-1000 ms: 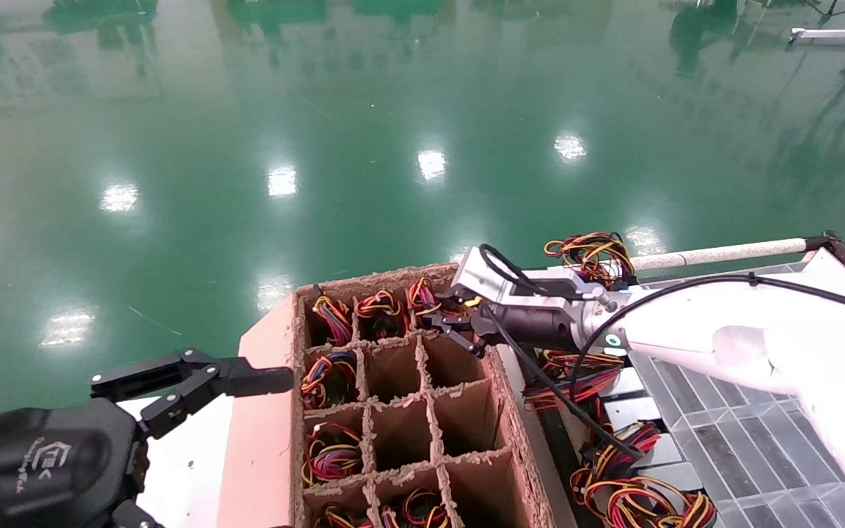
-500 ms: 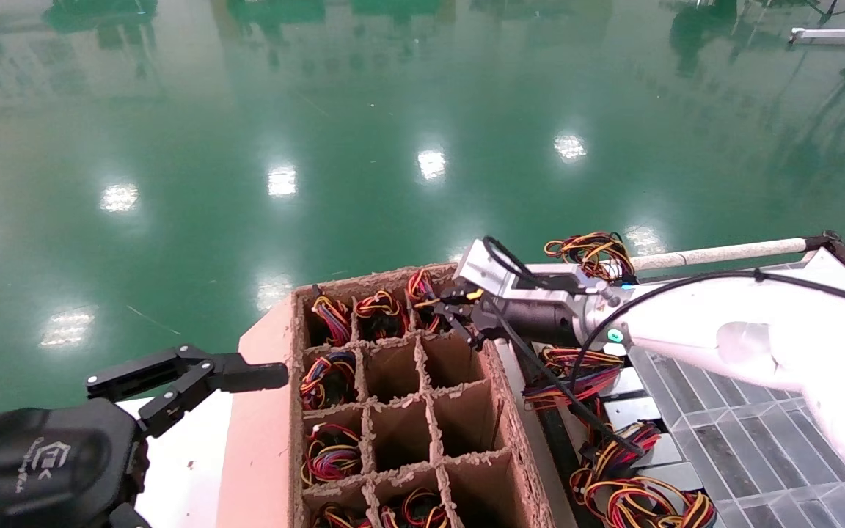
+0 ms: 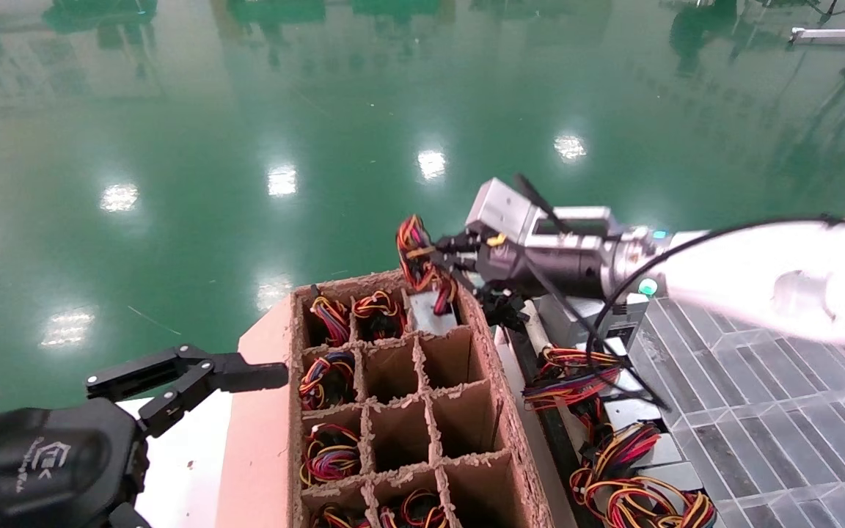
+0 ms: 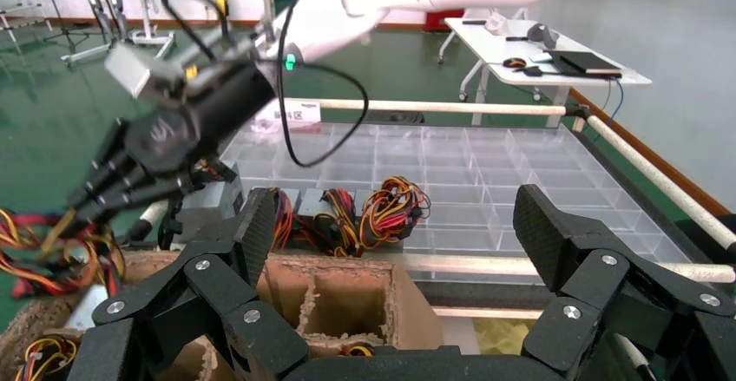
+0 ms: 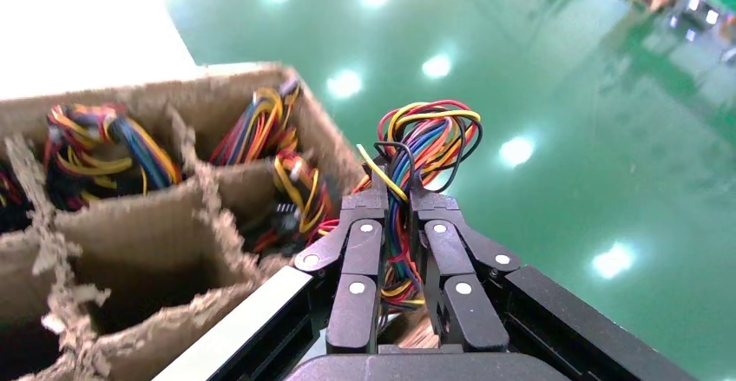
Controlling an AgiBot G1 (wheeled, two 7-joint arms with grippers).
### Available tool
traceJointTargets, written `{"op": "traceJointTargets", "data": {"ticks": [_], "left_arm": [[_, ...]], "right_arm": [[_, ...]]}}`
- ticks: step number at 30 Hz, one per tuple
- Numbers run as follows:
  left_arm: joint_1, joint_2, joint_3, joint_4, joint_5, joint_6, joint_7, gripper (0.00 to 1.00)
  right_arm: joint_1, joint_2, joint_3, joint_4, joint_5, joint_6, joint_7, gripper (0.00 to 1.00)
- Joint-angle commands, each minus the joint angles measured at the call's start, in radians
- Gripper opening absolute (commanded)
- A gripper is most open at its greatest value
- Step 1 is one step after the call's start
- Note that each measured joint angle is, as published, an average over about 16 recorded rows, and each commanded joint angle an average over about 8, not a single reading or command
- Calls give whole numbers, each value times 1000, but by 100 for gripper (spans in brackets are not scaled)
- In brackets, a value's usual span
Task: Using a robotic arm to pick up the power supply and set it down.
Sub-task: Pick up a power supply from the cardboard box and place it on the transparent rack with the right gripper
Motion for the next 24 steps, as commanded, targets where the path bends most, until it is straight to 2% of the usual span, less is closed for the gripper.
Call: {"op": "traceJointTargets", "data": {"ticks": [1,5,13,24], "left_arm": [[0,0,0,0,0,0,0,100],[0,0,0,0,0,0,0,100],[0,0,0,0,0,0,0,100],[0,0,0,0,0,0,0,100]], "right_arm": [[15,6,2,5,3,-19,-7,0],[46,28,13,13,19,-81,-18,0],[123,99,33,31,51,-252,-43,0],[244,225,28,39,39,-333,-66,0]]}}
